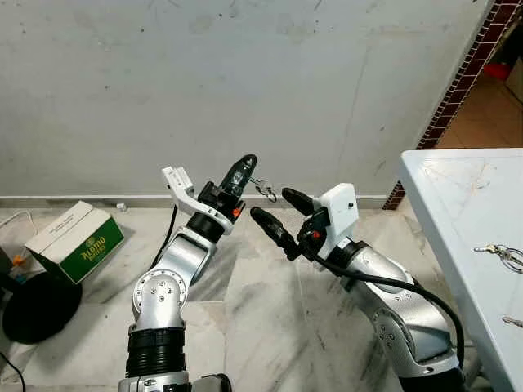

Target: Hang keys on a hook

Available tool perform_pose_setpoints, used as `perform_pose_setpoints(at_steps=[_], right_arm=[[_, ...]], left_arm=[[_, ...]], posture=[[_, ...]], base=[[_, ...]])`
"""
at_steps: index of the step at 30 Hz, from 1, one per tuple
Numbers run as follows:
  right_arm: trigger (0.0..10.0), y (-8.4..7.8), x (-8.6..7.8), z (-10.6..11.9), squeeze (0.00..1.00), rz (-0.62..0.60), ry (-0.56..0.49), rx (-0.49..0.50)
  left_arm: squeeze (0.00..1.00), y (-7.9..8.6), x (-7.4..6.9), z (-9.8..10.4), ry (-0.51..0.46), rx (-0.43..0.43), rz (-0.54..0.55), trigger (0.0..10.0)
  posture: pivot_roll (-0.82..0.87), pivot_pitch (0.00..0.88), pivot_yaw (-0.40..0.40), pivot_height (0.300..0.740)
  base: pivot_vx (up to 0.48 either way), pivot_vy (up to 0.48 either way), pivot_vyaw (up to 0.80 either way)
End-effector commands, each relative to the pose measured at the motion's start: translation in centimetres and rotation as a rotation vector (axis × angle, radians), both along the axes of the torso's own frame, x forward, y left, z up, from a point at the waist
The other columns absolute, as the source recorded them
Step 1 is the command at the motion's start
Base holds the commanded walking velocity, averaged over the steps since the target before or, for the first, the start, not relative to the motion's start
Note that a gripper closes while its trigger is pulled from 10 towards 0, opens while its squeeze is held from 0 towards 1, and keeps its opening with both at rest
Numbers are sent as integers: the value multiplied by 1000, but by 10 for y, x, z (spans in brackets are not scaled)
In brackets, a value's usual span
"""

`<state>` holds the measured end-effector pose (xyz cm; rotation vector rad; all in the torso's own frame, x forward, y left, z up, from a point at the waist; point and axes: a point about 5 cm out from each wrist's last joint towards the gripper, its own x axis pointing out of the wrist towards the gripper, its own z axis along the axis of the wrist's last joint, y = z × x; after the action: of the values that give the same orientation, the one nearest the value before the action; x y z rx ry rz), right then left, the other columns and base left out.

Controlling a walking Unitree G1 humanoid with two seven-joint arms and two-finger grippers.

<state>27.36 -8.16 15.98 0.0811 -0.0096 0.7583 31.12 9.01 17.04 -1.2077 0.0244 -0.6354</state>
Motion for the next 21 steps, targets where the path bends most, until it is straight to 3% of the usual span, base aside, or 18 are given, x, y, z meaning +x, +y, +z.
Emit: perform_pose_setpoints(at_steps=[1,3,4,6,7,9,10,11,12,13,17,18,21], right_arm=[[10000,1,-1,-4,0,1,7,-6],[9686,1,0,-5,0,-1,8,-7],[8706,1,1,-5,0,0,7,-8],[8588,1,1,-5,0,0,5,-7],[7843,1,2,-5,0,-1,5,-6],[7843,2,2,-5,0,0,5,-7],[6471,2,3,-4,0,-4,3,-3],[6471,2,3,-4,0,-4,3,-3],[4902,2,3,-4,0,-6,2,-2],[5686,1,3,-4,0,-7,1,-1],[5529,1,4,-4,0,-9,1,1],[4627,1,4,-5,0,-11,1,1],[3961,1,4,-4,0,-16,-1,2]], left_arm=[[0,0,2,3,-9,4,0,0],[0,0,2,3,-9,4,-1,0],[0,0,2,3,-9,3,-2,0],[0,0,2,3,-9,3,-2,0],[0,-1,2,3,-9,3,-2,0],[0,-1,2,3,-9,2,-2,0],[0,-1,2,3,-9,3,-2,0],[0,-1,2,3,-9,3,-2,0],[0,-1,2,3,-8,3,-2,0],[0,-1,2,3,-8,3,-2,0],[0,-1,2,3,-8,3,-3,0],[0,-1,2,3,-8,2,-4,0],[0,-1,2,3,-7,1,-4,0]], posture=[[-97,105,29,740],[-97,106,29,740],[-97,106,29,740],[-97,106,29,740],[-95,105,29,740],[-95,105,29,740],[-95,105,29,740],[-95,105,29,740],[-95,105,29,740],[-95,105,29,740],[-95,105,29,740],[-95,105,29,740],[-95,105,29,740]], base=[[0,0,0],[0,0,0],[0,0,0],[0,0,0],[0,0,0],[0,0,0],[0,0,0],[0,0,0],[0,0,0],[0,0,0],[0,0,0],[0,0,0],[0,0,0]])
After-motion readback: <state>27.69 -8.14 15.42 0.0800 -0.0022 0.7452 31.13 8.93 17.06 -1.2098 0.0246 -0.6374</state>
